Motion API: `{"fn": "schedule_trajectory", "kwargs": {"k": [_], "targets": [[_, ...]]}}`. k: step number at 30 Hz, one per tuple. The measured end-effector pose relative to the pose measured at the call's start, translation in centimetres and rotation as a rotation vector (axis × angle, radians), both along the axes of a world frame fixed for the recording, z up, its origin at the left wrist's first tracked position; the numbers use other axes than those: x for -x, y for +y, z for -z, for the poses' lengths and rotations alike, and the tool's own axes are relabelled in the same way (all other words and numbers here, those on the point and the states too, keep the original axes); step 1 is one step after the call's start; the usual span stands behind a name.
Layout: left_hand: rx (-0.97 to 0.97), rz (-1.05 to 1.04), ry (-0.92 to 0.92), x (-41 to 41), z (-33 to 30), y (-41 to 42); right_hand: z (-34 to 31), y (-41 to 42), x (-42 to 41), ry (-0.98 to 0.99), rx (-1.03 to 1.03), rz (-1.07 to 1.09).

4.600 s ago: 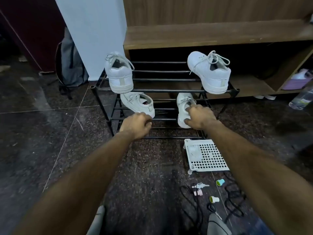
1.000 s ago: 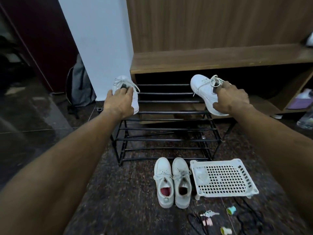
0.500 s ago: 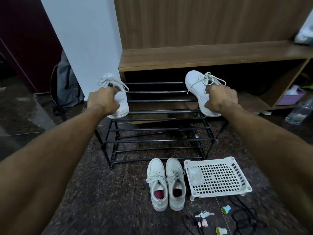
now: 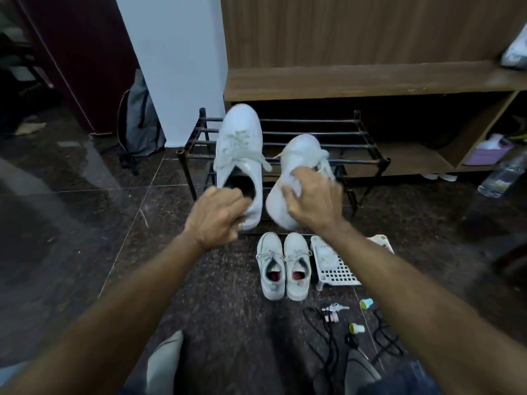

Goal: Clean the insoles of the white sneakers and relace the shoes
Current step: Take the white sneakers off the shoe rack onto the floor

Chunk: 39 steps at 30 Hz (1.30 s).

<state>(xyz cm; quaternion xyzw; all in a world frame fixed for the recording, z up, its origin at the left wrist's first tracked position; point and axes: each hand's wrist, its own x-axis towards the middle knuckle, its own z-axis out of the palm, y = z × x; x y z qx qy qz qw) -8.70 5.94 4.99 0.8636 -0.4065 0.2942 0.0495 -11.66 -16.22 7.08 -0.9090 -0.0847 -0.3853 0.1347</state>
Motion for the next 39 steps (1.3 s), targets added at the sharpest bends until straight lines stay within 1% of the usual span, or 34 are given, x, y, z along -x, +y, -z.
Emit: {"fn": "schedule_trajectory", "kwargs": {"k": [3,8,11,15,18,21,25,31,34,36,39], "targets": [[-0.02,0.014,0.044,4.0,3.8,0.9,3.6,1.4,2.3,0.043,0.077,-0.128],[-0.053,-0.082,0.24,8.7,9.9,2.7,8.8,3.1,5.9,0.159,0.279,-0.276],[-0.103,-0.188,0.377,10.0,12.6,3.6,11.8,4.9,7.4,0.319,0.401,-0.359],[-0.163,-0.303,0.582,10.3,15.4,4.7,14.6,6.4,7.5,0.543,0.501,-0.357],[-0.193,-0.325,0.658,9.8,17.1,5.3,17.3,7.5,6.5,0.678,0.496,-0.399],[-0.192,-0.368,0.708,8.6,19.0,6.2,19.2,8.9,4.7,0.739,0.495,-0.423],[-0.185,-0.392,0.742,6.2,21.6,7.3,22.0,10.4,1.2,0.714,0.492,-0.358],[-0.129,-0.432,0.735,2.3,24.8,8.5,25.9,12.4,-3.4,0.718,0.49,-0.235],[-0.155,-0.428,0.733,1.4,26.8,8.8,27.1,13.1,-4.7,0.73,0.502,-0.168],[-0.206,-0.442,0.786,1.8,28.1,8.6,28.1,13.2,-4.9,0.87,0.494,-0.192],[-0.288,-0.521,0.907,2.9,29.4,8.1,29.8,12.7,-3.9,1.105,0.467,-0.287]]}}
